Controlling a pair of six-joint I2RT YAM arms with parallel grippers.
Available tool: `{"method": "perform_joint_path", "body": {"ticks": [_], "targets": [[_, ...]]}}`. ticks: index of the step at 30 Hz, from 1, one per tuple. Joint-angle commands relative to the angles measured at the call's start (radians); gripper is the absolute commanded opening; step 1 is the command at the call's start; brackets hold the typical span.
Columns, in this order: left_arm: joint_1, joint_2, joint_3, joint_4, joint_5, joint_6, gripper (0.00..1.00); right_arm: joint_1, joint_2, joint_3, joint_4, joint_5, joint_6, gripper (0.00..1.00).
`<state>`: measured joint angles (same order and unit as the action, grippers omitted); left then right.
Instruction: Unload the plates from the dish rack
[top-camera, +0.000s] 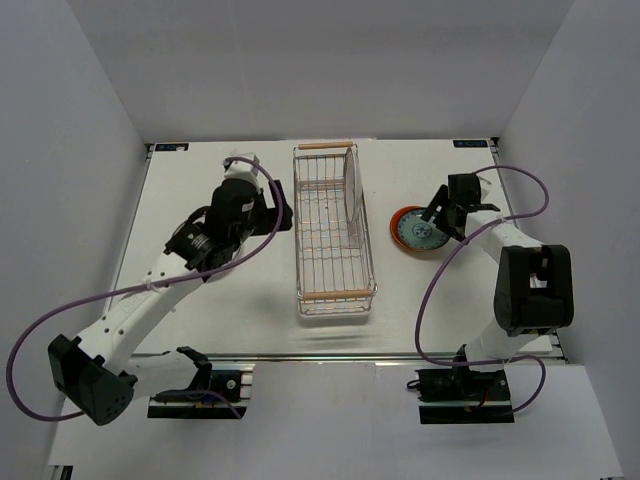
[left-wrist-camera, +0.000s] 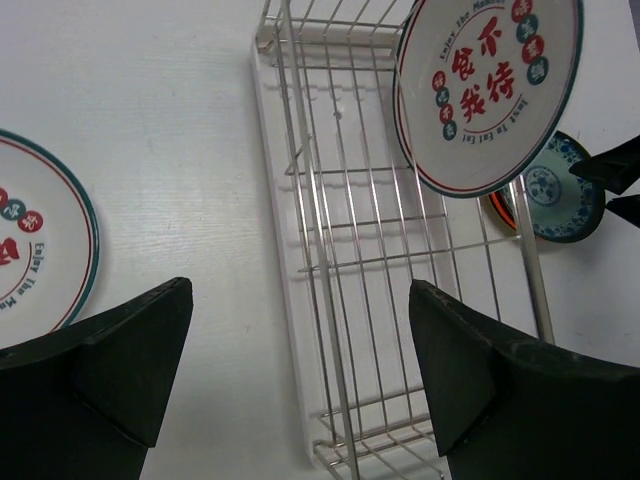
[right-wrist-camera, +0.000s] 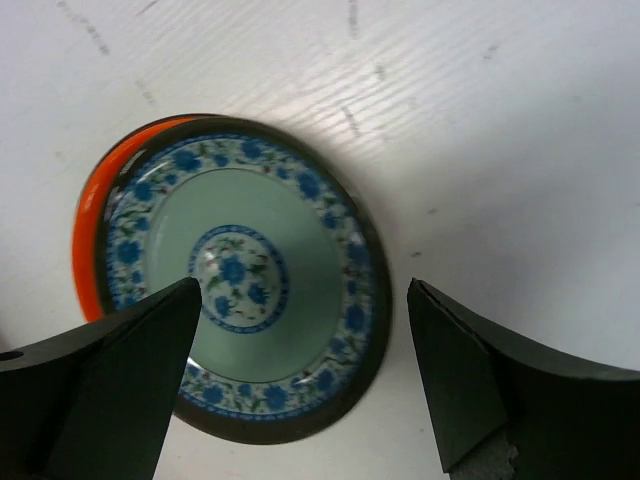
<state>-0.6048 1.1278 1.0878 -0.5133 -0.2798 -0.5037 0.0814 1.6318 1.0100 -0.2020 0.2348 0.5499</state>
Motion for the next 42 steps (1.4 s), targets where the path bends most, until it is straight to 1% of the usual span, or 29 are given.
{"method": "perform_joint_path", "body": {"ticks": [1, 3, 4, 6, 7, 9, 11, 12, 13, 15, 16, 17, 19, 21, 23, 27, 28, 29, 31, 32, 35, 36, 37, 38, 42], "targets": [[0.002, 0.062, 0.137, 0.029, 0.031, 0.057, 0.98, -0.005, 0.002, 0.065, -0.108, 0.145, 0.027, 0.89], [0.002, 0.116, 0.187, 0.032, 0.045, 0.088, 0.98, -0.006, 0.01, 0.061, -0.102, 0.126, 0.021, 0.89], [0.002, 0.133, 0.231, 0.047, 0.085, 0.097, 0.98, -0.008, 0.008, 0.055, -0.087, 0.089, 0.013, 0.89], [0.002, 0.183, 0.26, 0.068, 0.129, 0.116, 0.98, -0.005, -0.006, 0.035, -0.03, 0.048, -0.013, 0.89], [0.002, 0.202, 0.286, 0.096, 0.169, 0.12, 0.98, -0.006, -0.012, 0.018, -0.013, -0.003, -0.019, 0.89], [0.002, 0.243, 0.316, 0.111, 0.214, 0.134, 0.98, -0.009, -0.033, 0.001, 0.019, -0.055, -0.045, 0.89], [0.002, 0.32, 0.378, 0.122, 0.266, 0.143, 0.98, -0.012, -0.049, -0.017, 0.052, -0.104, -0.048, 0.89], [-0.007, 0.349, 0.405, 0.121, 0.278, 0.145, 0.98, -0.012, -0.062, -0.021, 0.056, -0.107, -0.048, 0.89], [-0.007, 0.406, 0.429, 0.116, 0.313, 0.146, 0.98, -0.015, -0.069, -0.025, 0.056, -0.106, -0.047, 0.89], [-0.007, 0.466, 0.51, 0.116, 0.375, 0.151, 0.98, -0.022, -0.088, -0.028, 0.046, -0.088, -0.038, 0.89], [-0.007, 0.492, 0.535, 0.121, 0.395, 0.151, 0.98, -0.022, -0.096, -0.028, 0.035, -0.054, -0.03, 0.89], [-0.007, 0.551, 0.591, 0.116, 0.416, 0.143, 0.98, -0.02, -0.102, -0.028, 0.012, -0.036, -0.007, 0.89], [-0.007, 0.607, 0.642, 0.102, 0.425, 0.139, 0.98, -0.031, -0.121, -0.033, -0.007, 0.006, 0.013, 0.89], [-0.007, 0.679, 0.702, 0.098, 0.456, 0.126, 0.98, -0.035, -0.136, -0.047, -0.011, 0.009, 0.019, 0.89], [-0.007, 0.74, 0.733, 0.098, 0.473, 0.11, 0.98, -0.04, -0.142, -0.044, -0.023, 0.003, 0.025, 0.89], [-0.007, 0.799, 0.774, 0.122, 0.491, 0.08, 0.97, -0.048, -0.141, -0.04, -0.031, -0.02, 0.022, 0.89], [-0.007, 0.806, 0.776, 0.127, 0.493, 0.07, 0.95, -0.042, -0.139, -0.042, -0.03, -0.025, 0.021, 0.89], [-0.007, 0.813, 0.779, 0.13, 0.496, 0.062, 0.92, -0.045, -0.135, -0.044, -0.027, -0.026, 0.013, 0.89], [-0.007, 0.814, 0.773, 0.157, 0.508, 0.038, 0.9, -0.04, -0.128, -0.045, -0.019, -0.04, 0.012, 0.89], [-0.007, 0.813, 0.767, 0.183, 0.513, 0.031, 0.86, -0.043, -0.116, -0.041, -0.02, -0.052, 0.007, 0.89], [-0.007, 0.82, 0.773, 0.188, 0.515, 0.017, 0.79, -0.046, -0.101, -0.033, -0.031, -0.051, 0.005, 0.89], [-0.007, 0.831, 0.779, 0.185, 0.515, 0.016, 0.73, -0.046, -0.098, -0.031, -0.034, -0.045, 0.005, 0.89], [-0.007, 0.834, 0.785, 0.183, 0.519, 0.014, 0.71, -0.046, -0.099, -0.031, -0.036, -0.042, 0.005, 0.89], [-0.007, 0.84, 0.788, 0.185, 0.524, 0.013, 0.65, -0.045, -0.099, -0.033, -0.034, -0.038, 0.005, 0.89], [-0.007, 0.856, 0.799, 0.182, 0.536, -0.002, 0.59, -0.046, -0.101, -0.039, -0.027, -0.038, 0.004, 0.89]]}}
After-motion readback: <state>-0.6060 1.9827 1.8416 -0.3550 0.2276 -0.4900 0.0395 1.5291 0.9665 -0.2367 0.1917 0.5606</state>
